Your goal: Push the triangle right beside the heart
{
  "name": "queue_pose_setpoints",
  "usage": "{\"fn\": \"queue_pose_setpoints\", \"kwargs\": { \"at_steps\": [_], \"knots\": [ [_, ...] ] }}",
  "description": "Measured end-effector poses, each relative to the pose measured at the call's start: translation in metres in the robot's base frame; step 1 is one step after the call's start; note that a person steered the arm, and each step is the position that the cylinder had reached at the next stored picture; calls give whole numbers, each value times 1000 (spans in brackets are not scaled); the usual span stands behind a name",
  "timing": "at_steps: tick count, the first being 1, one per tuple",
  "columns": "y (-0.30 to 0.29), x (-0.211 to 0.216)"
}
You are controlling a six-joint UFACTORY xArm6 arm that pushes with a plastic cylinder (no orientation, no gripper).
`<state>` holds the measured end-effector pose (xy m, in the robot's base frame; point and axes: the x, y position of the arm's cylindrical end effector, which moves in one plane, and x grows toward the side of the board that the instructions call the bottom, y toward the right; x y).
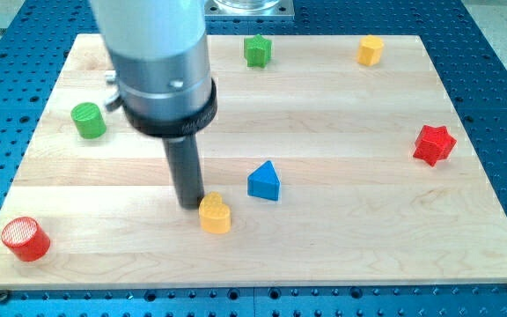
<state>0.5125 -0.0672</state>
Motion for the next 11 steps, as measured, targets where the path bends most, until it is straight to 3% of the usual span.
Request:
{"fn": "queue_pose_setpoints", "kwargs": {
  "at_steps": [2,3,4,5,7,9,11],
  "knots": [
    [20,31],
    [20,14],
    [49,-35],
    [124,-22],
    [99,-47],
    [76,-11],
    [165,55]
  ]
}}
